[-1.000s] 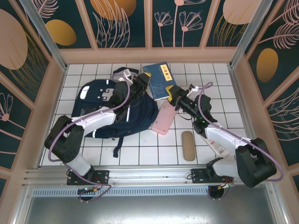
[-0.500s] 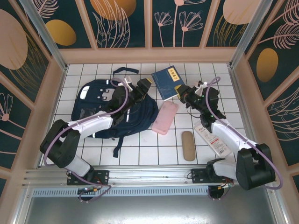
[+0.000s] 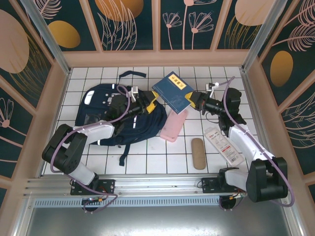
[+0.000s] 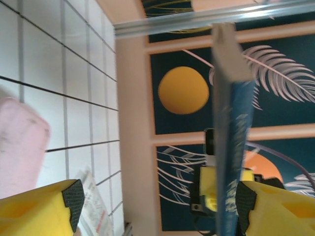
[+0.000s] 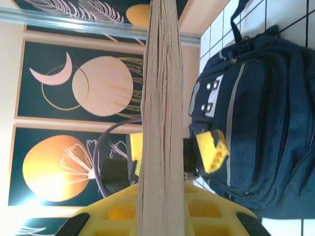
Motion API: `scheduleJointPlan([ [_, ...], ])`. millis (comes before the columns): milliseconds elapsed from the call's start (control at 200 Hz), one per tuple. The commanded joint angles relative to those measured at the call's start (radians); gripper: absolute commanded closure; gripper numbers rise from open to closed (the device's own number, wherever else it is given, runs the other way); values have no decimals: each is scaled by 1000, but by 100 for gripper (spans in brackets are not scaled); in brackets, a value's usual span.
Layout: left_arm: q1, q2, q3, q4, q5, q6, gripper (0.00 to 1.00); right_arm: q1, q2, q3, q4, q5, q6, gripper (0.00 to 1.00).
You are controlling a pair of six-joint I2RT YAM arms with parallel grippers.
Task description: Pack the student bag
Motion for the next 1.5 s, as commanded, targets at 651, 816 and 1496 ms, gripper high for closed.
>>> scheduleJointPlan([
  [651, -32, 20, -48, 353, 34, -109, 98, 54, -139, -75, -38, -46, -31, 100],
  [816, -34, -24, -90, 287, -53, -71, 100, 62, -144, -85, -20, 16, -11, 90],
  [1496, -56, -88, -135, 169, -210, -30, 100, 212, -140, -118, 117, 279, 9, 98],
])
